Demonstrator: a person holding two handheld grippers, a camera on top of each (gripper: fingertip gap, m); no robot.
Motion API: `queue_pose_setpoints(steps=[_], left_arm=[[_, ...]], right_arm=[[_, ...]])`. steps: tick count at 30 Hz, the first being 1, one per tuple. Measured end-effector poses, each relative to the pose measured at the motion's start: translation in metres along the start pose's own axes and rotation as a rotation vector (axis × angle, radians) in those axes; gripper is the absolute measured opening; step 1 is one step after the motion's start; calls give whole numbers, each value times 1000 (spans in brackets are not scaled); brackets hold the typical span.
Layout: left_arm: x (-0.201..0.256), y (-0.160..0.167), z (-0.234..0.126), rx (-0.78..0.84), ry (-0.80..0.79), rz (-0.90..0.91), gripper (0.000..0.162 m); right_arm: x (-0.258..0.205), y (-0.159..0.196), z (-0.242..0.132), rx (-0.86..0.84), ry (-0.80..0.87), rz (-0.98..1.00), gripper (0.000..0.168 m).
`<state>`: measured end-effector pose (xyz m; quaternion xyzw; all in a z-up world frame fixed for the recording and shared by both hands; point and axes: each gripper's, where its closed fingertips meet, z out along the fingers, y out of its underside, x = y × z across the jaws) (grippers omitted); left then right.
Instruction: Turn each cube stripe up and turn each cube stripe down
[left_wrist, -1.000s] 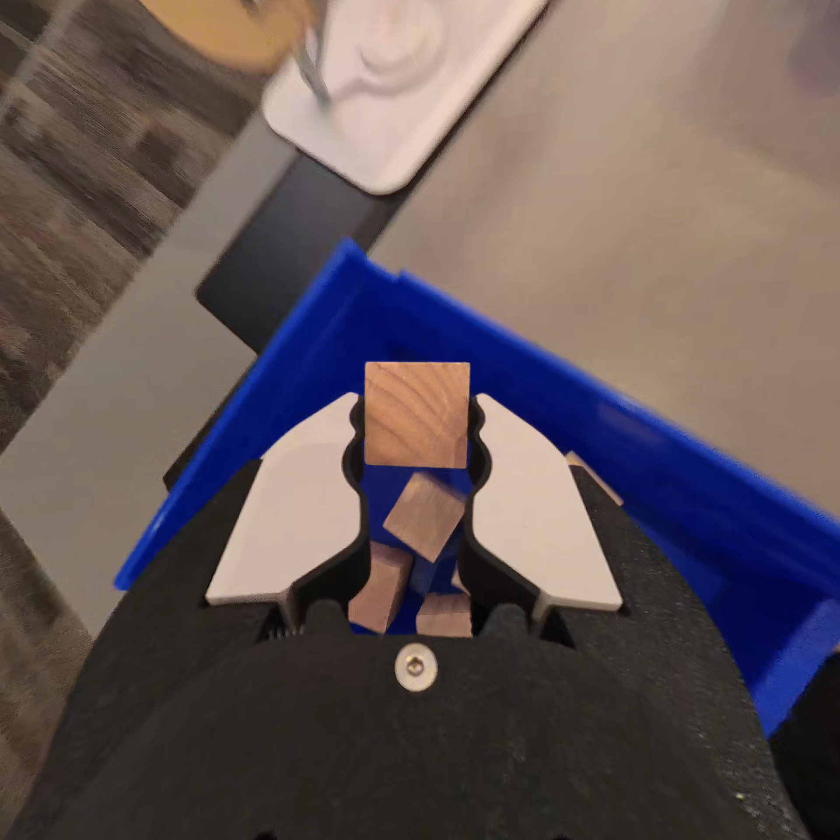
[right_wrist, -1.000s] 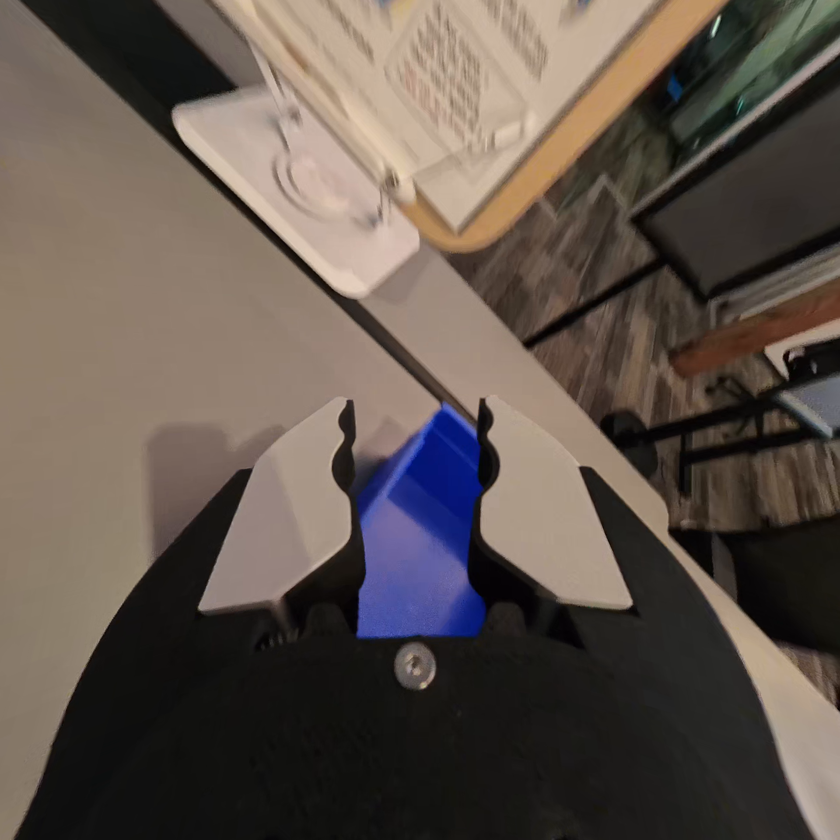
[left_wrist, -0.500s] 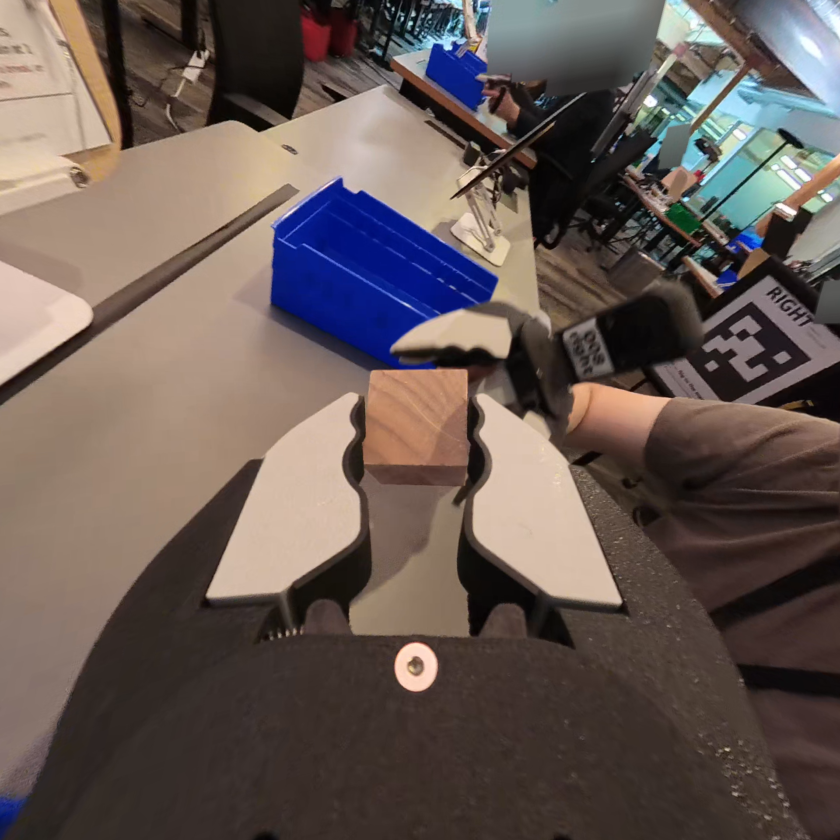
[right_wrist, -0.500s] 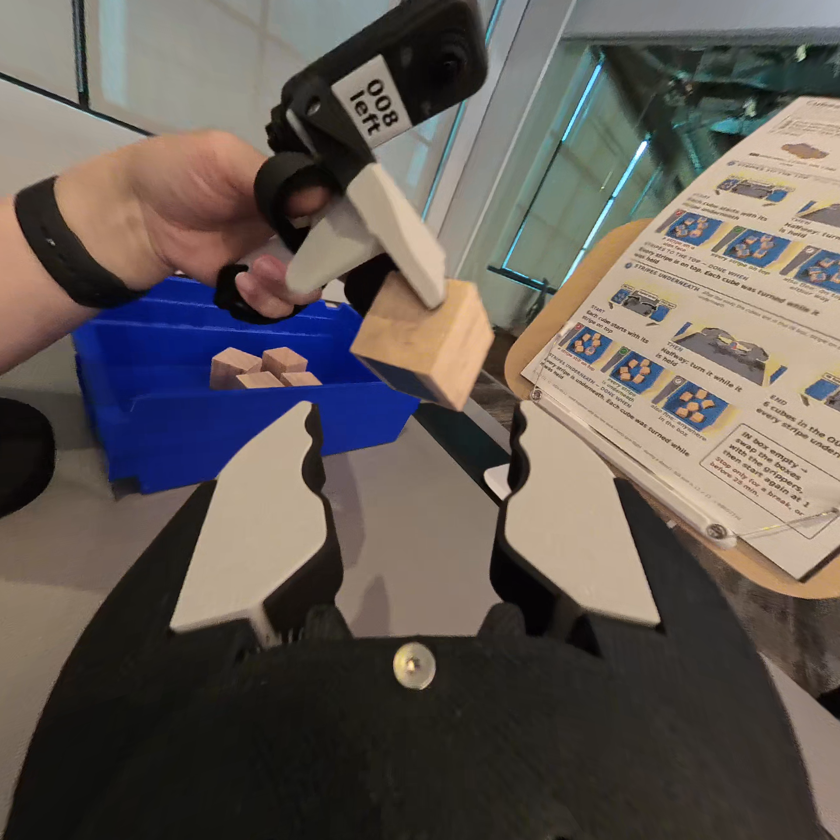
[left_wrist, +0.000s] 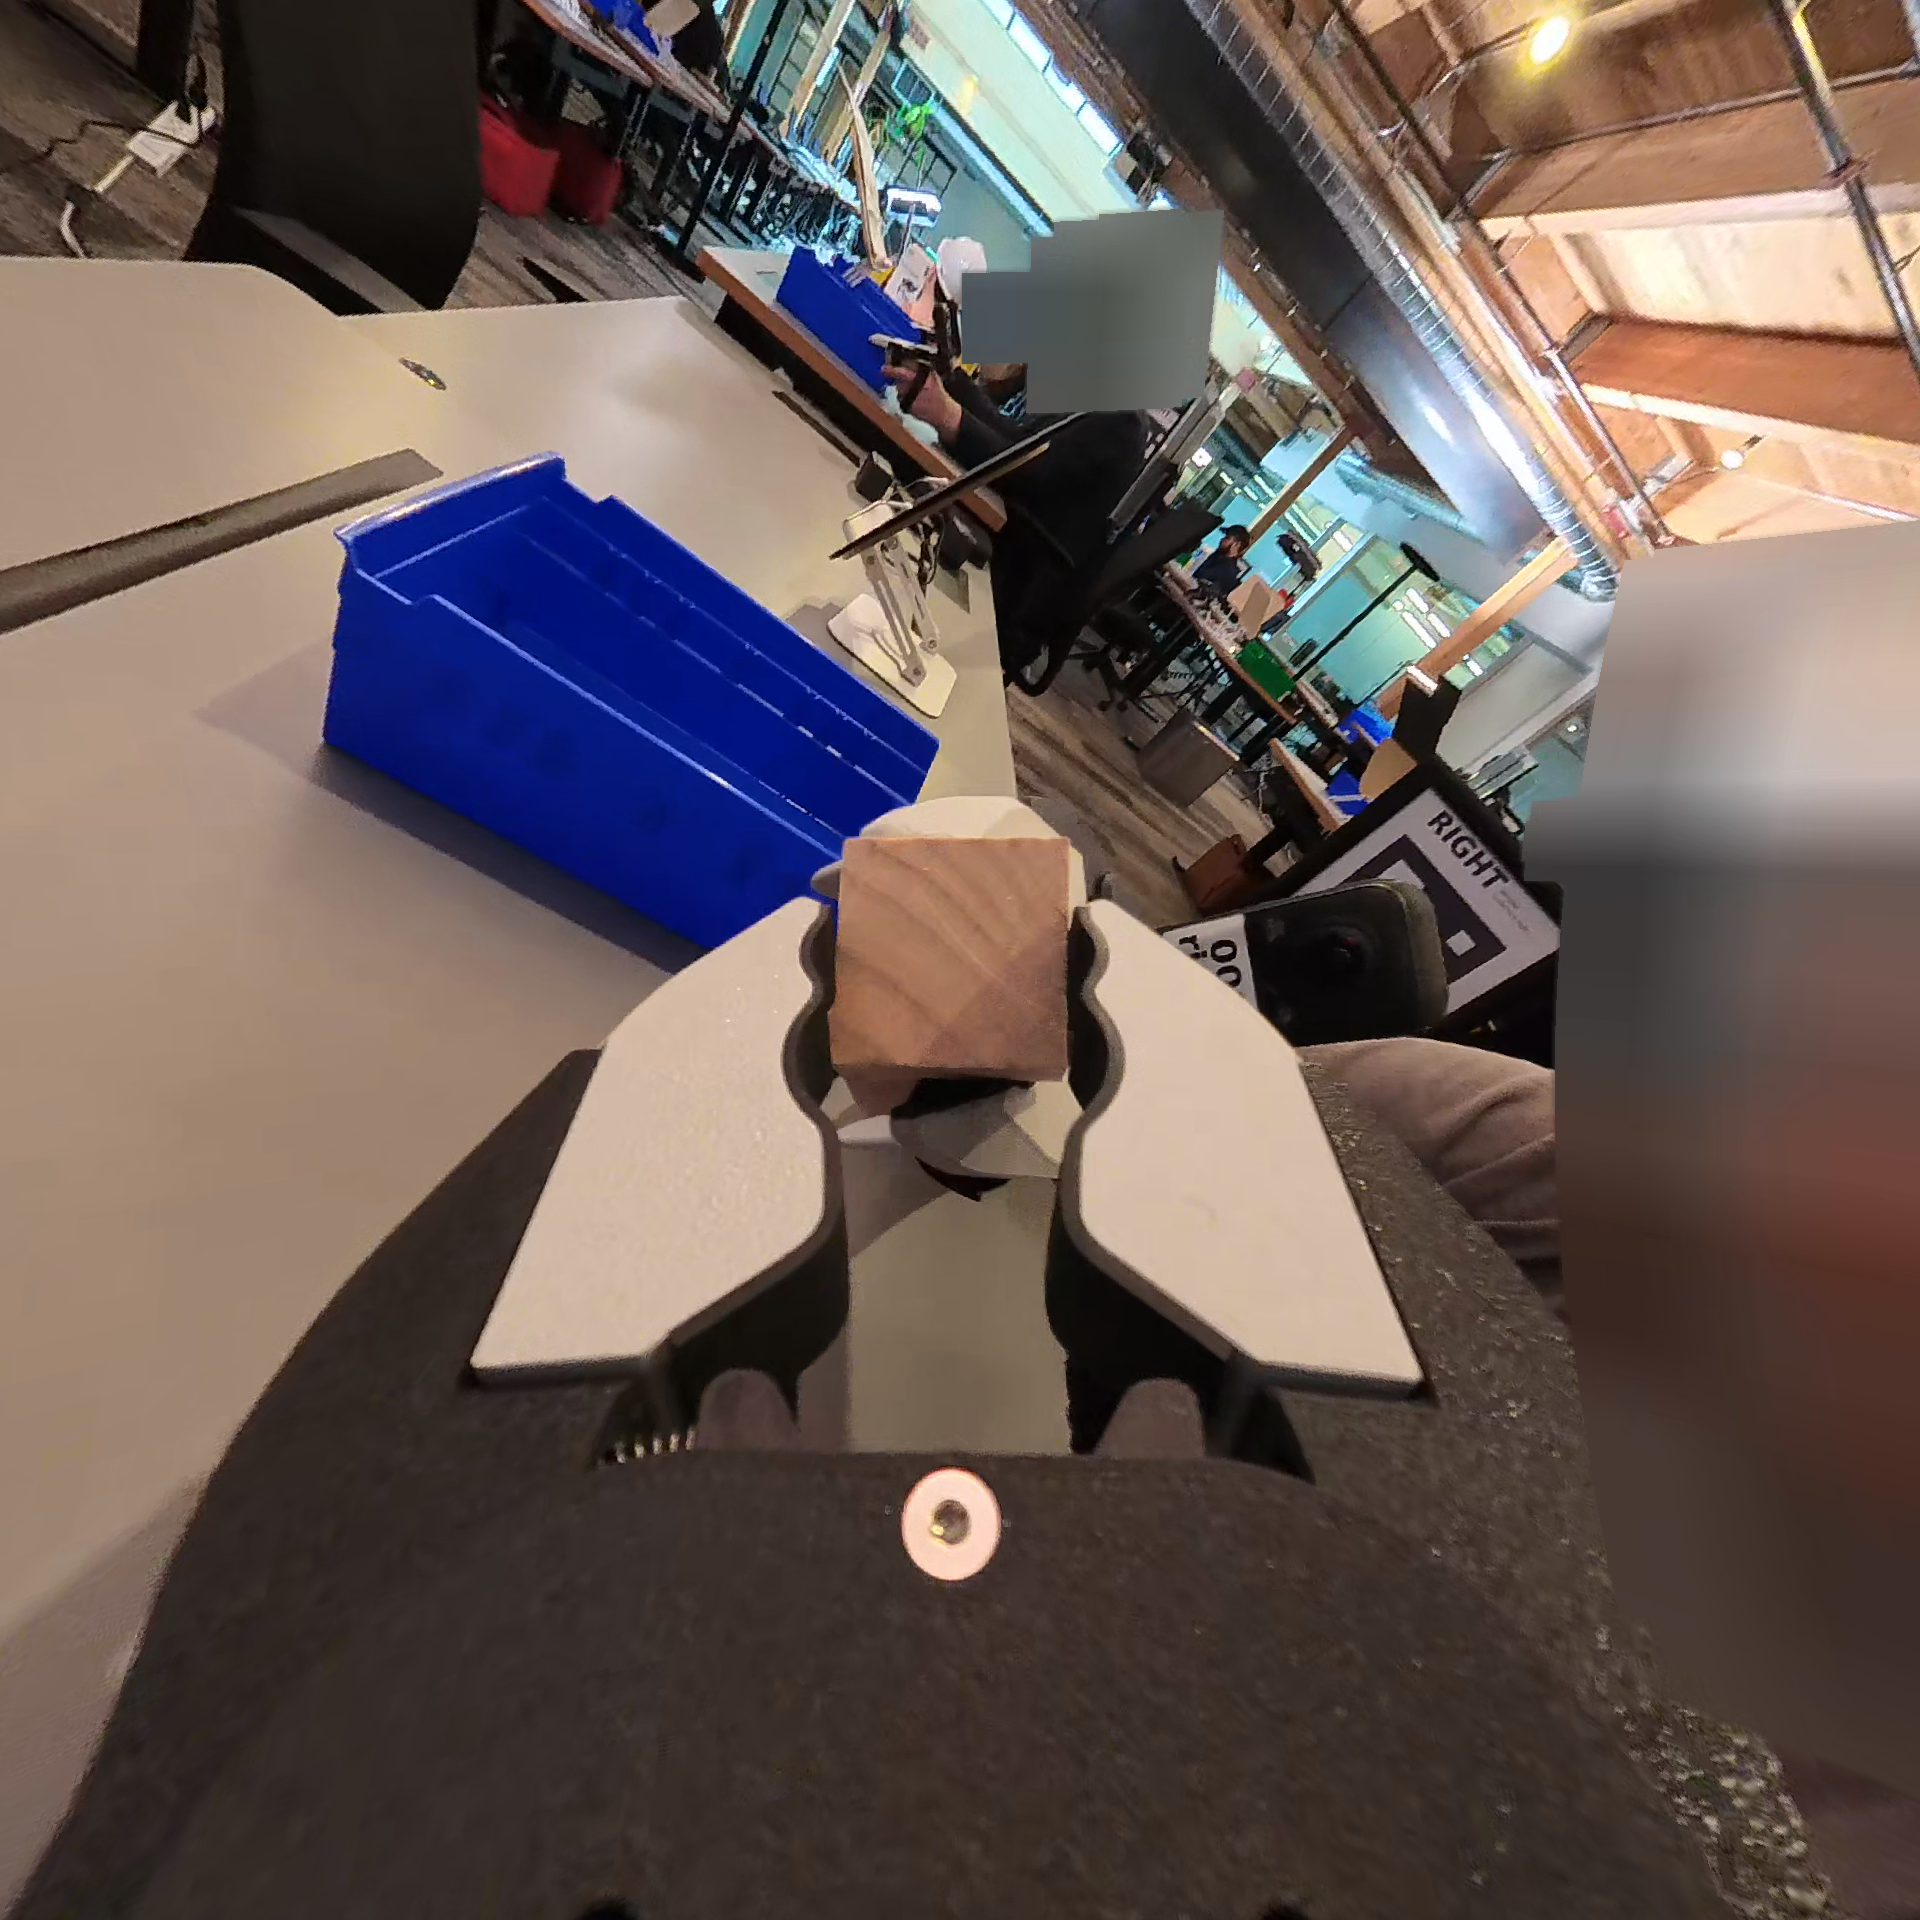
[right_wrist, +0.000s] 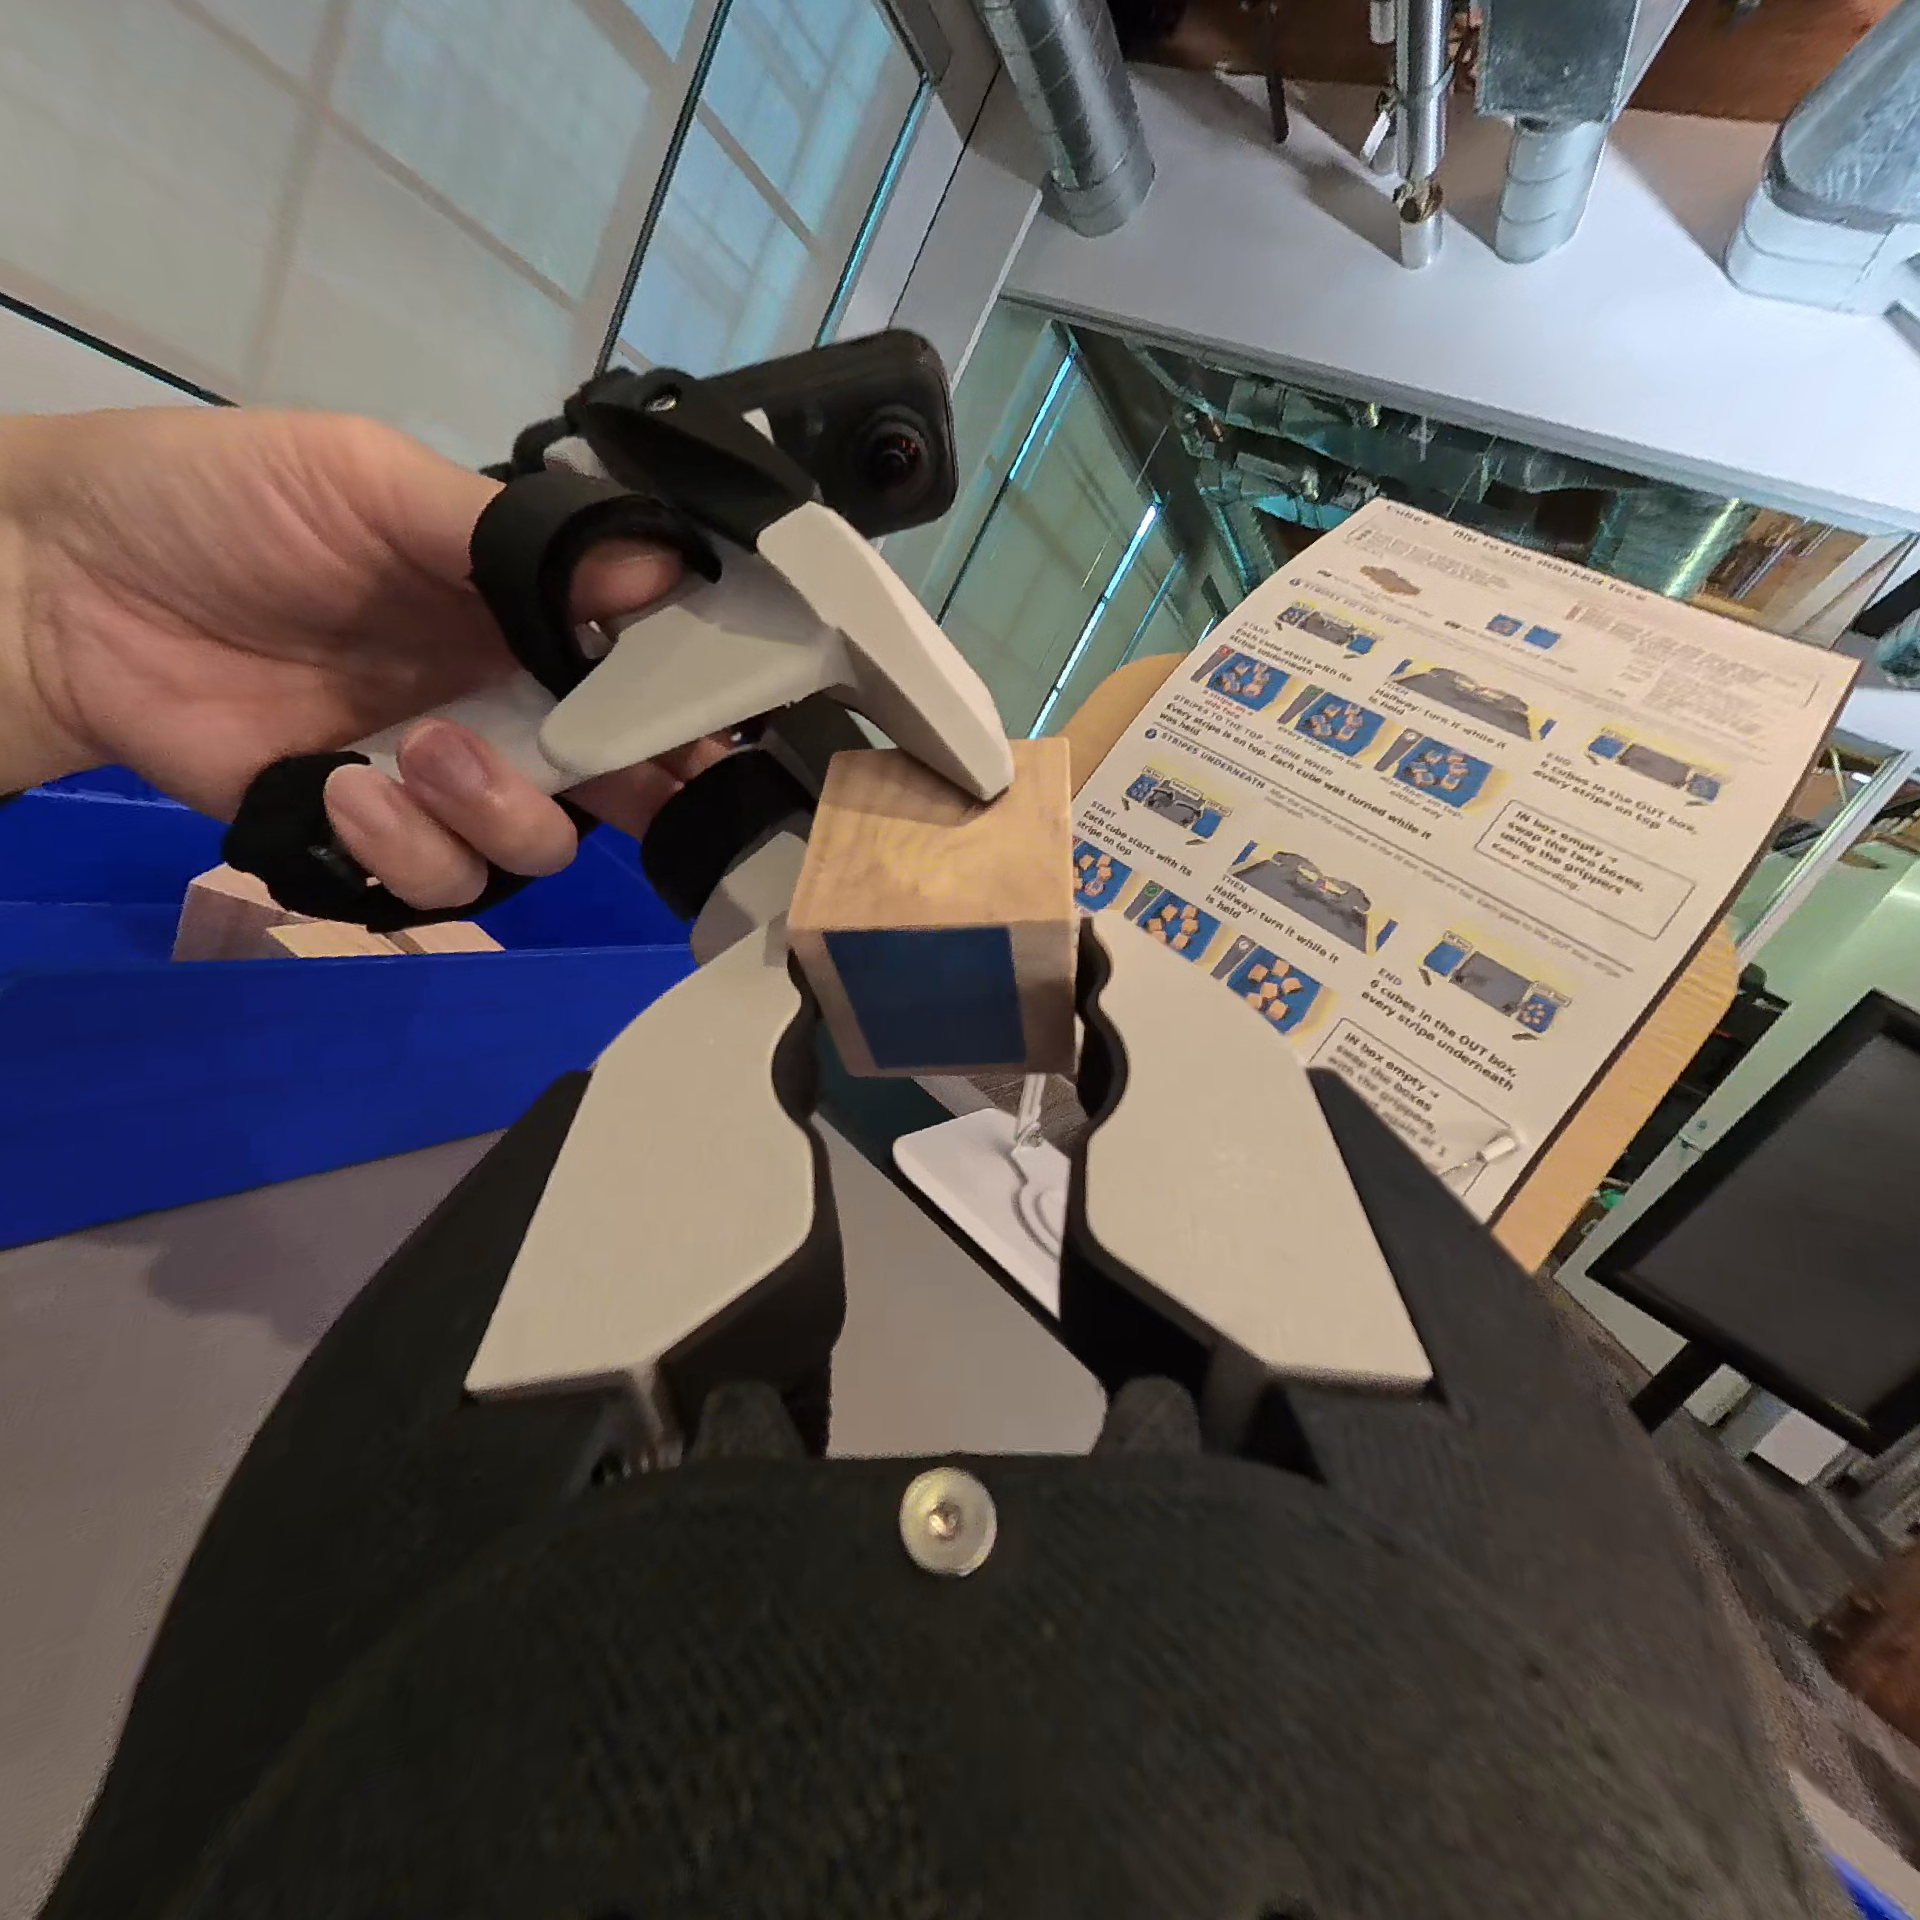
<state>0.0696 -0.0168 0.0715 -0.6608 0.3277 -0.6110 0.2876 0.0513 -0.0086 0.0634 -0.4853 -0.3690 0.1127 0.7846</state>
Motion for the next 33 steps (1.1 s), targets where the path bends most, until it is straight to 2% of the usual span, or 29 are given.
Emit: queue_pose_setpoints(steps=[4, 8, 9, 11, 14, 17, 19, 21, 23, 25, 33], left_arm=[[1, -1, 0, 12, 29, -30, 43], [4, -18, -11, 94, 21, 61, 43], [5, -25, -18, 141, -3, 113, 44], [2, -36, -32, 178, -108, 220, 44], [2, -45, -50, 196, -250, 364, 43], [10, -49, -60, 236, -312, 485, 43], [11, -50, -64, 261, -360, 543, 42], [6, -48, -64, 221, -419, 560, 42], [2, -40, -59, 147, -442, 554, 41], [-2, -34, -56, 96, -462, 549, 39], [-6, -21, -45, 10, -464, 552, 37]], right_arm=[[1, -2, 1, -9, -50, -18, 46], [12, -16, -1, -39, -184, 4, 46], [24, -21, -2, -72, -191, -9, 46], [67, -15, -9, -253, -164, -10, 46], [131, 33, -51, -639, -164, 218, 46], [187, 114, -118, -1040, -19, 489, 46], [209, 169, -162, -1264, 90, 640, 46], [216, 215, -195, -1430, 137, 749, 47], [218, 245, -215, -1530, 172, 818, 47], [220, 260, -222, -1563, 209, 833, 47], [215, 288, -242, -1727, 292, 797, 47]])
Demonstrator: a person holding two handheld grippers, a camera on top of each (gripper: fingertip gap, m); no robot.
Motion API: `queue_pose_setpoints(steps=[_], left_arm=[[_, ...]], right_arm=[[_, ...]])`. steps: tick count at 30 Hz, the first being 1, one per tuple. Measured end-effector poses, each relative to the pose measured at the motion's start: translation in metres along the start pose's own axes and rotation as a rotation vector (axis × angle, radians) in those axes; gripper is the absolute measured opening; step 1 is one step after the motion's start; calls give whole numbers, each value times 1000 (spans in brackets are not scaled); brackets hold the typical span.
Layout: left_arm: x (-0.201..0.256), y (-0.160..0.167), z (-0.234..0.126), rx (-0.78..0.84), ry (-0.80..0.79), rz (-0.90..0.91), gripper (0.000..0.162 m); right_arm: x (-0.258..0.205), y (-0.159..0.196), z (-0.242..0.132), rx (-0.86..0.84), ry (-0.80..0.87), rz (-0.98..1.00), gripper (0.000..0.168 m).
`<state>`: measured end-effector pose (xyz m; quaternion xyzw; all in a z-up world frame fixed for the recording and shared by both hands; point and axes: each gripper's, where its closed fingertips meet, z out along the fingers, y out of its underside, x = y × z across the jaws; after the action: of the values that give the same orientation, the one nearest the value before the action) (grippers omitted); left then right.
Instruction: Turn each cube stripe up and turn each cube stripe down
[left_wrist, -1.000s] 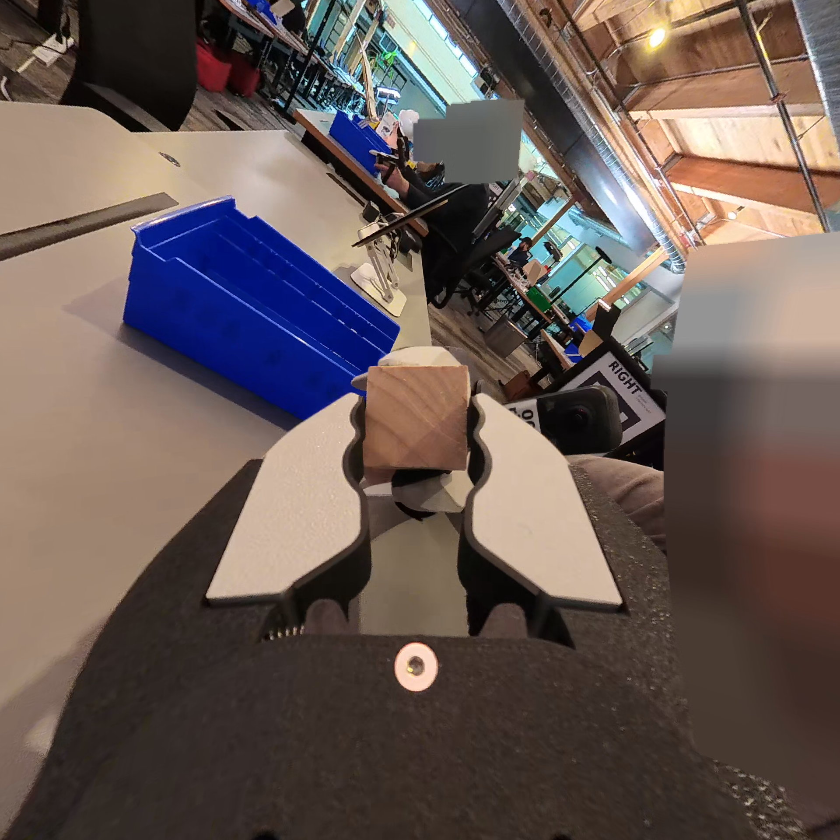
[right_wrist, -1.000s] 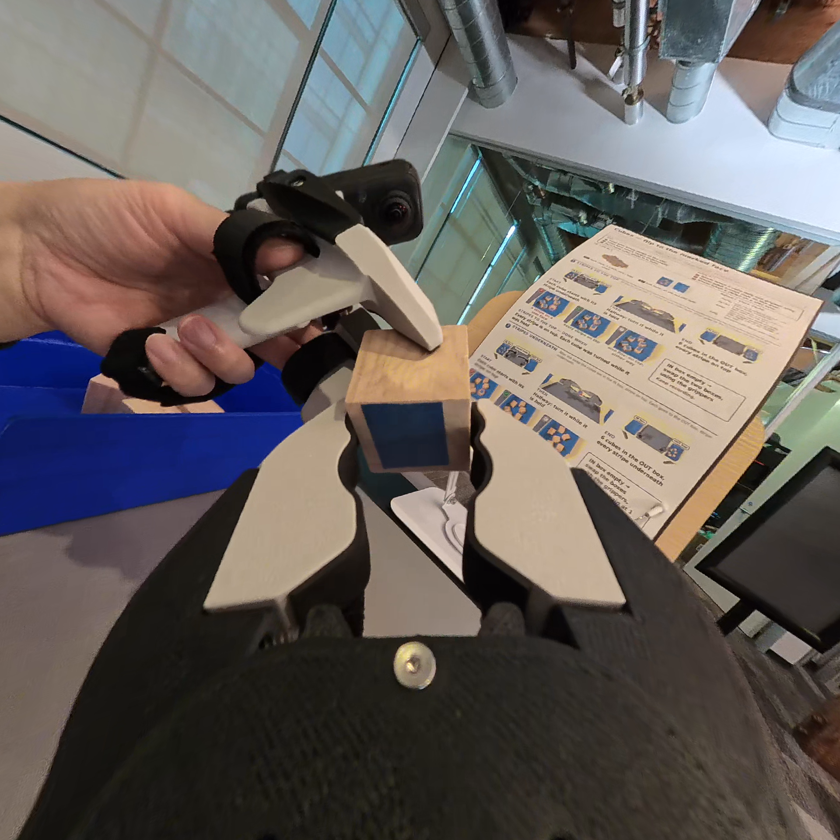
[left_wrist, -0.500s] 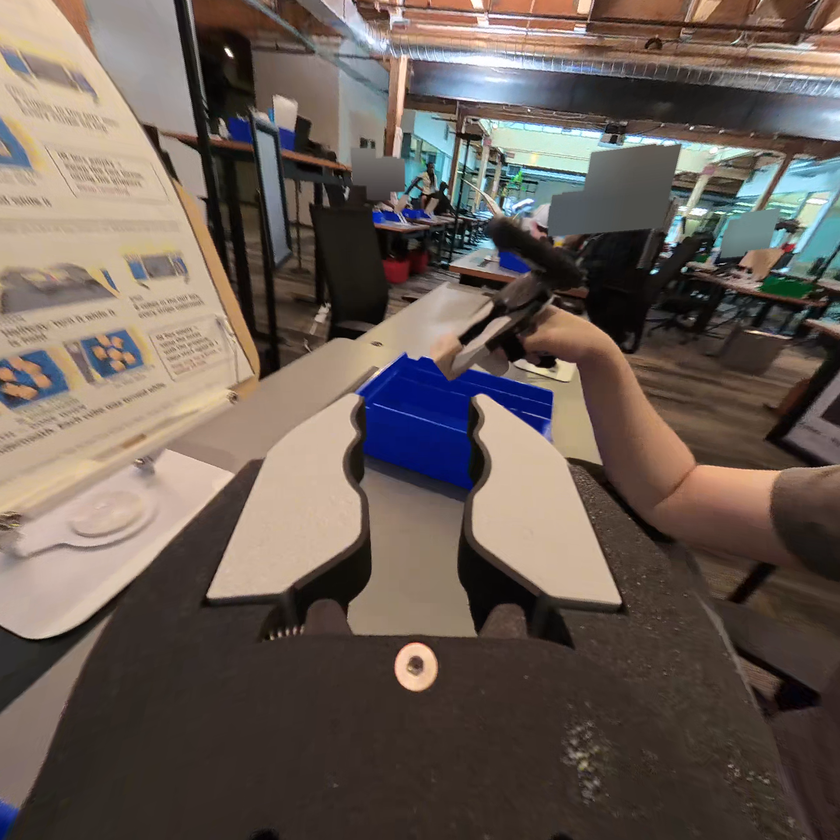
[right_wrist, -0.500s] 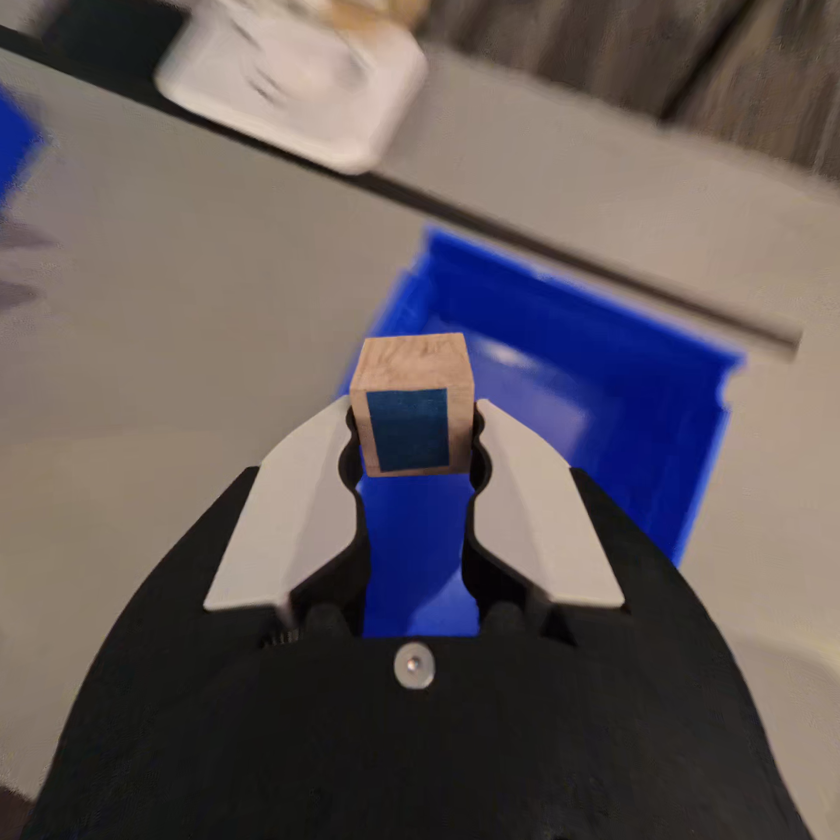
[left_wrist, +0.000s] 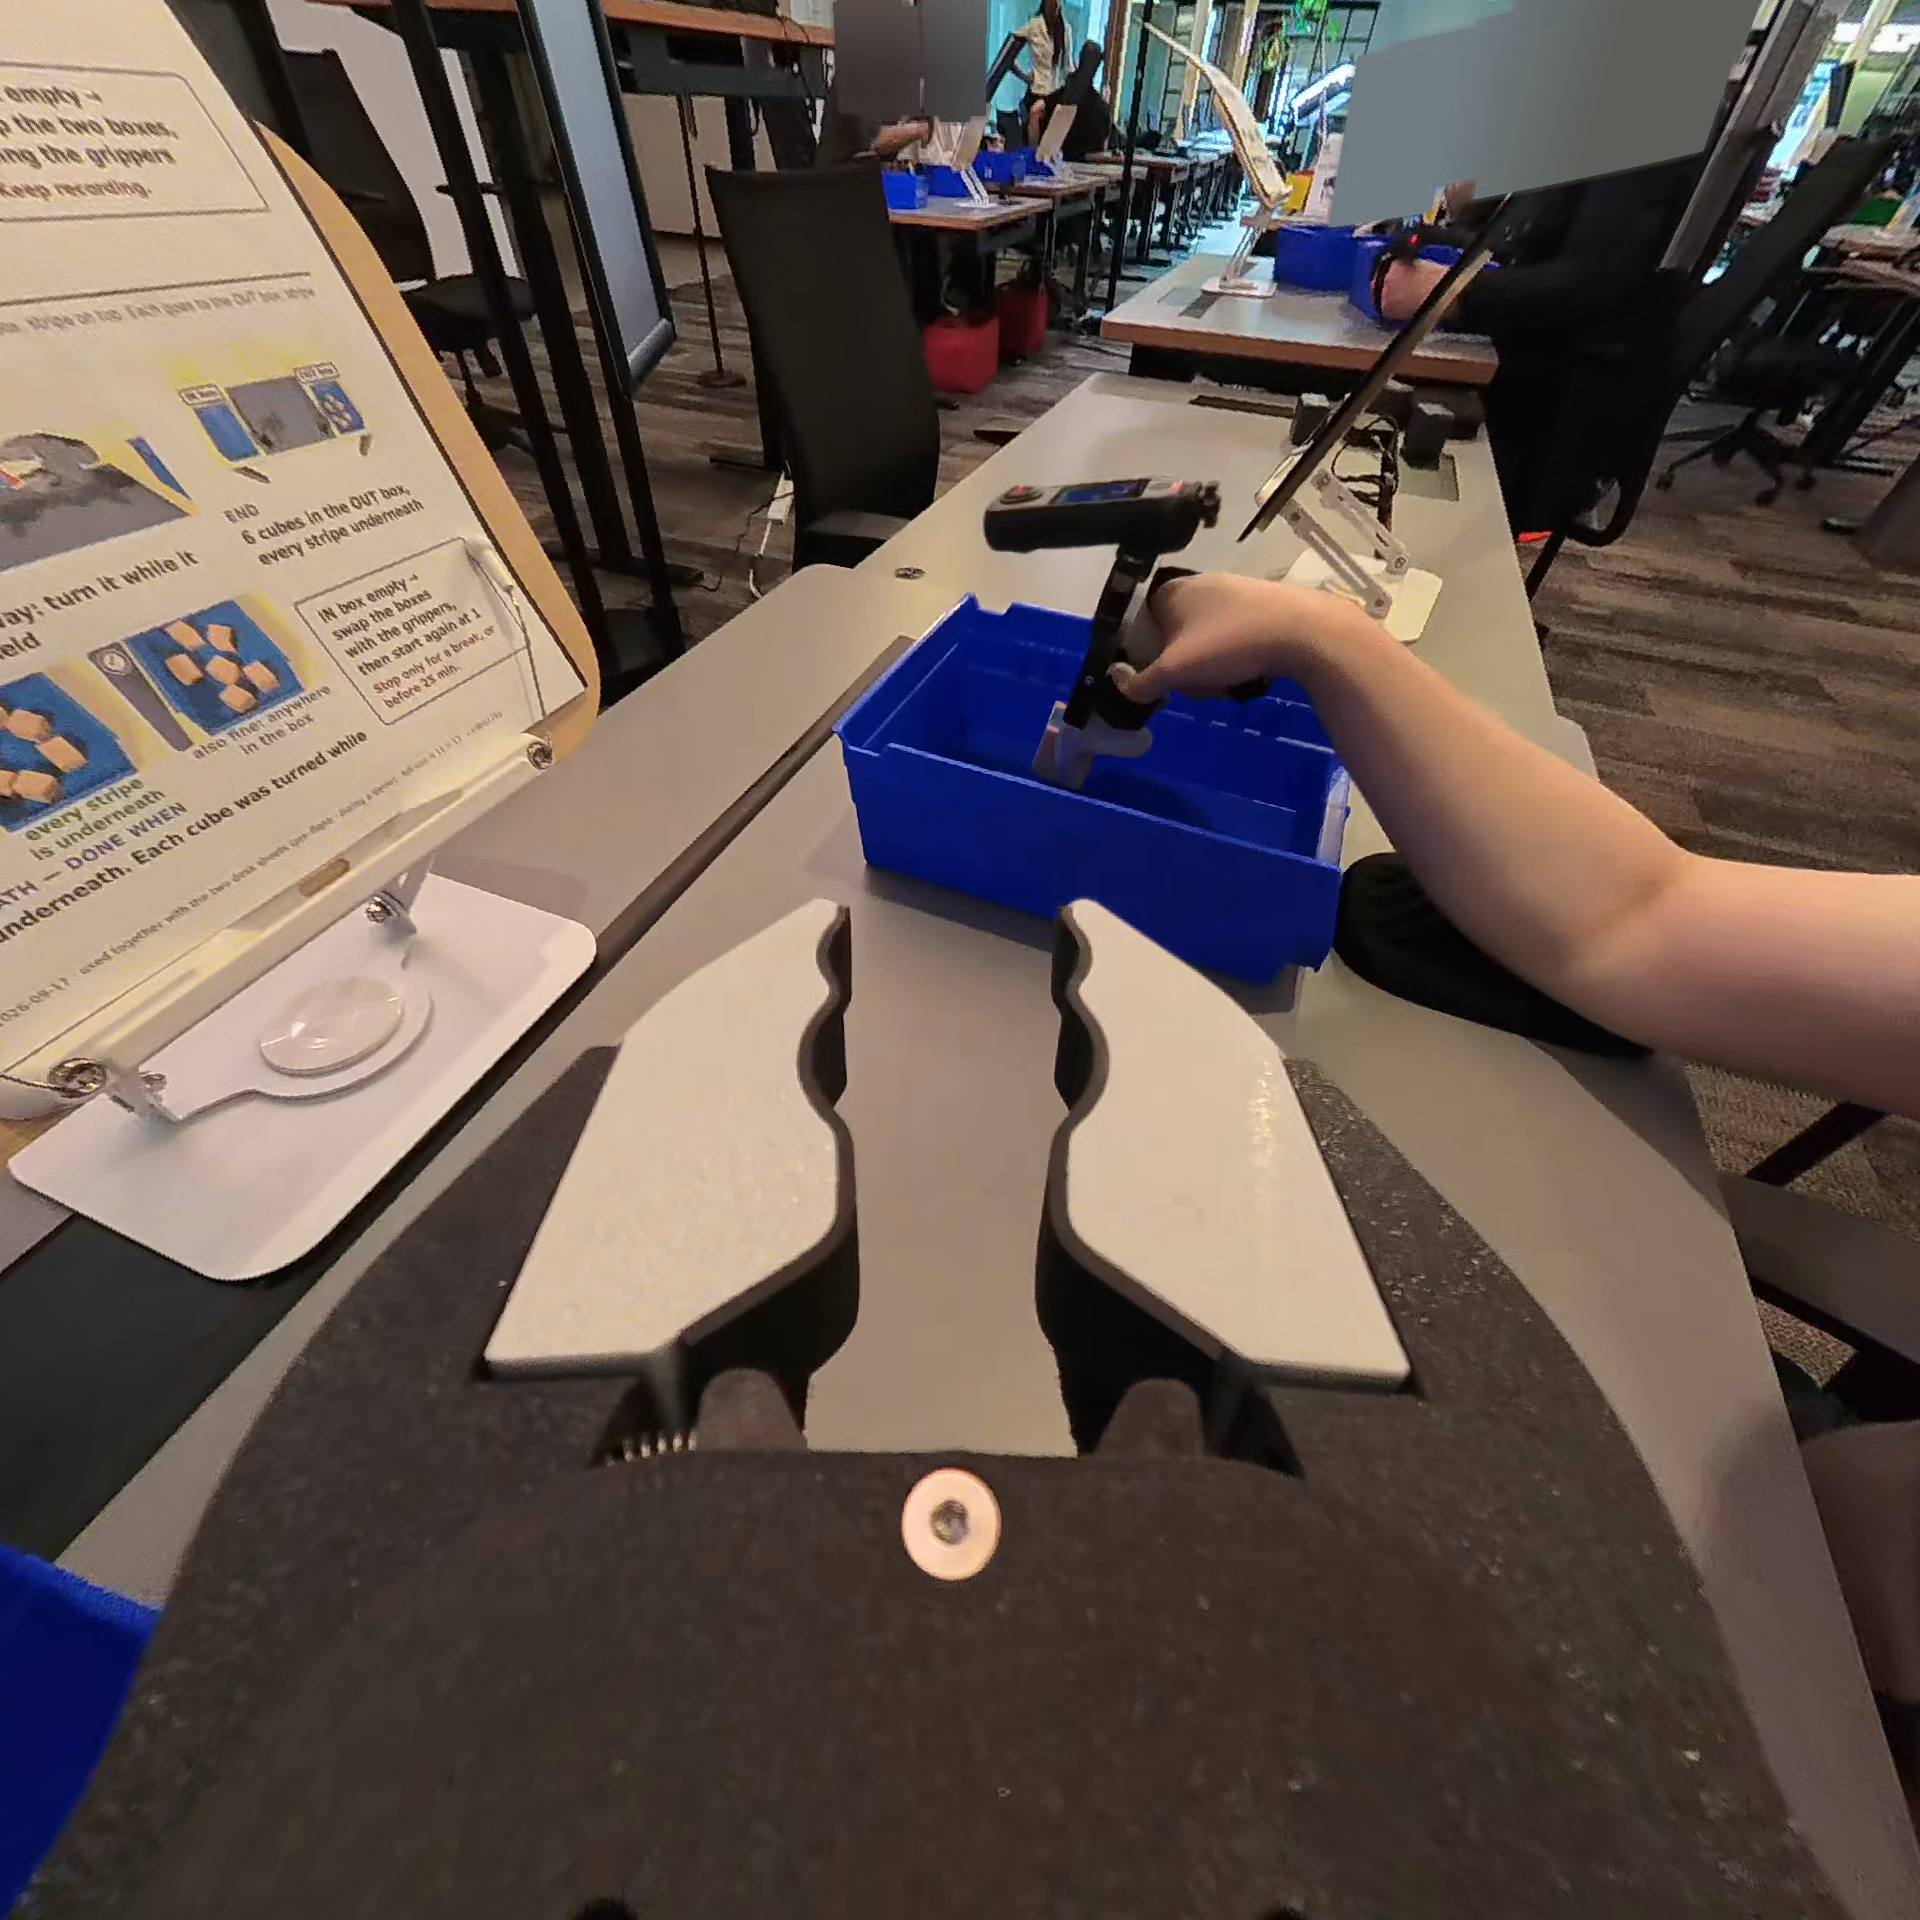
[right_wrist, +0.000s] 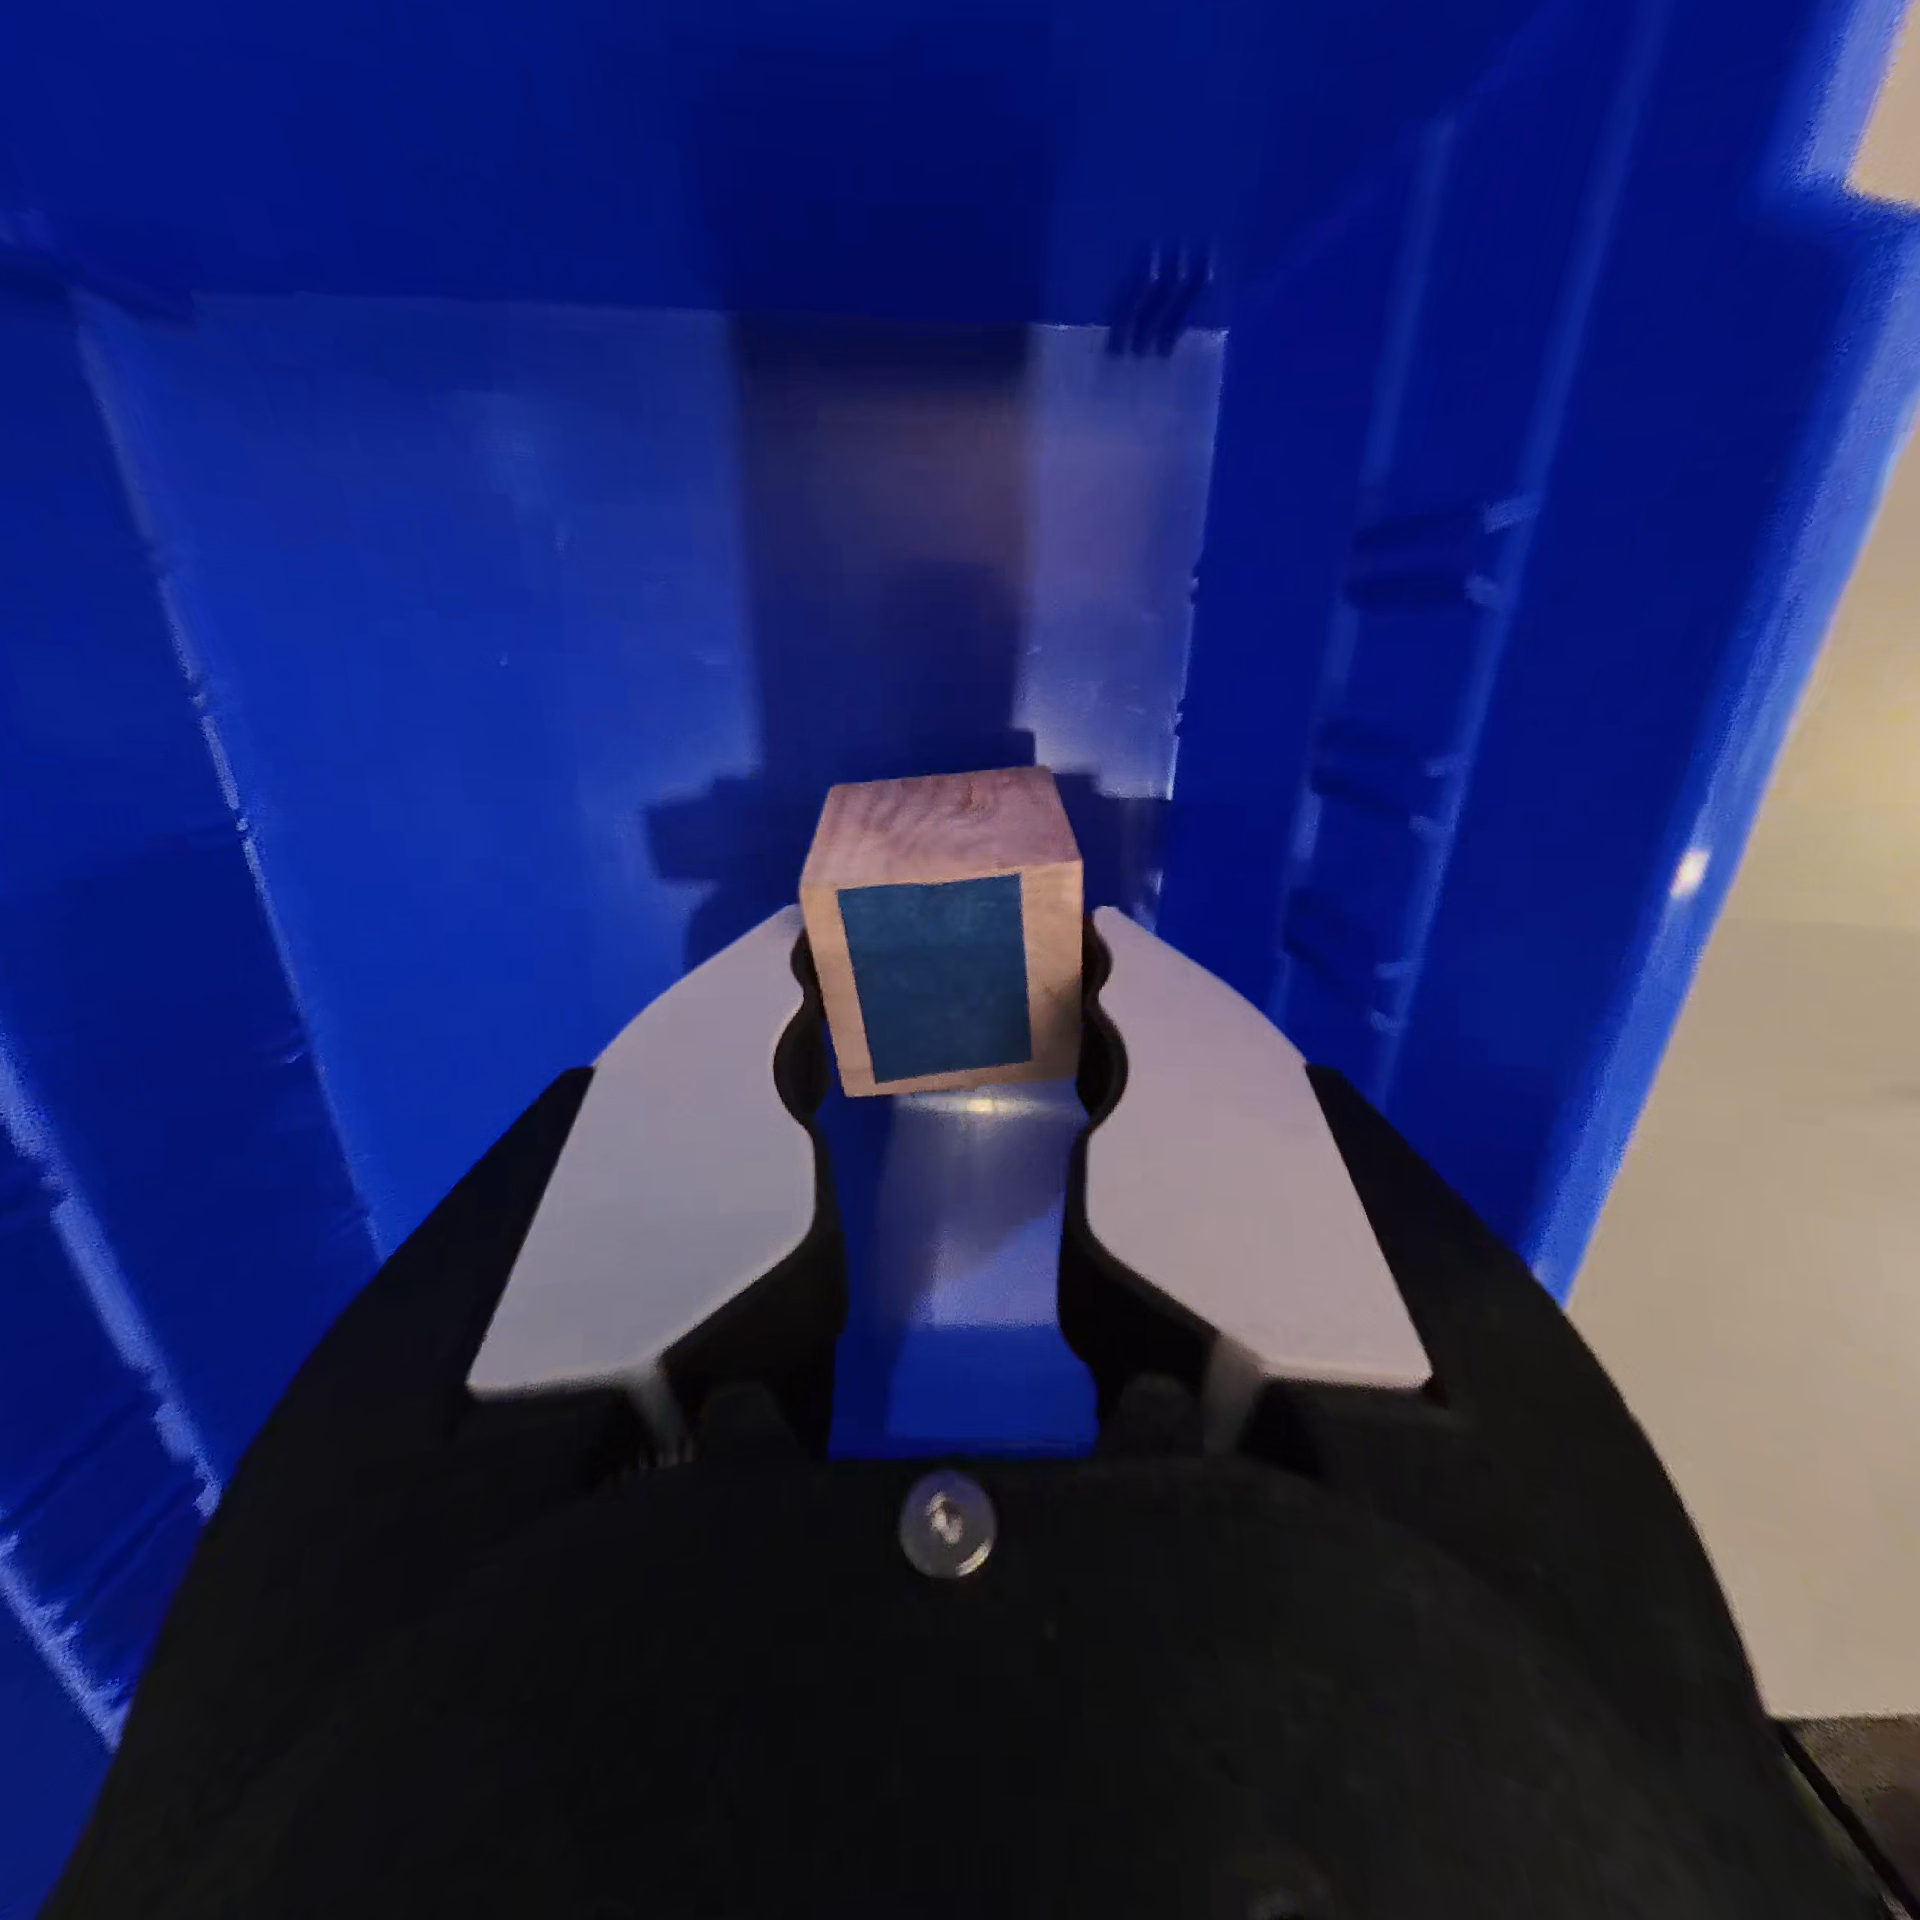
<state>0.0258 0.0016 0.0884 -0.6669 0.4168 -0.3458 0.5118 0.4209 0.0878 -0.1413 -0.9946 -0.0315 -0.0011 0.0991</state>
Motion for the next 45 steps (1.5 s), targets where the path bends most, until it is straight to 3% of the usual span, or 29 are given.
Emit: queue_pose_setpoints(steps=[9, 13, 17, 21, 25, 30, 34, 45], left_arm=[[-3, 2, -1, -28, -40, 34, 38], [-10, 2, -13, -47, -58, 33, 42], [-55, 9, -61, -123, -274, 127, 43], [-109, 42, -126, -308, -551, 192, 39], [-154, 87, -169, -454, -730, -10, 40], [-147, 148, -157, -646, -573, -352, 37], [-148, 196, -147, -836, -582, -630, 37], [-168, 228, -156, -977, -786, -710, 51]], right_arm=[[5, -3, 10, -7, 37, 21, 48], [1, -4, 1, 5, 46, 4, 56], [-10, -13, -32, 103, 47, -47, 58], [-34, -26, -81, 291, 9, -117, 57], [-51, -30, -104, 376, 6, -181, 57], [-61, -27, -98, 344, 0, -226, 57], [-62, -27, -91, 319, 7, -235, 58], [-69, -24, -85, 288, 21, -287, 57]])
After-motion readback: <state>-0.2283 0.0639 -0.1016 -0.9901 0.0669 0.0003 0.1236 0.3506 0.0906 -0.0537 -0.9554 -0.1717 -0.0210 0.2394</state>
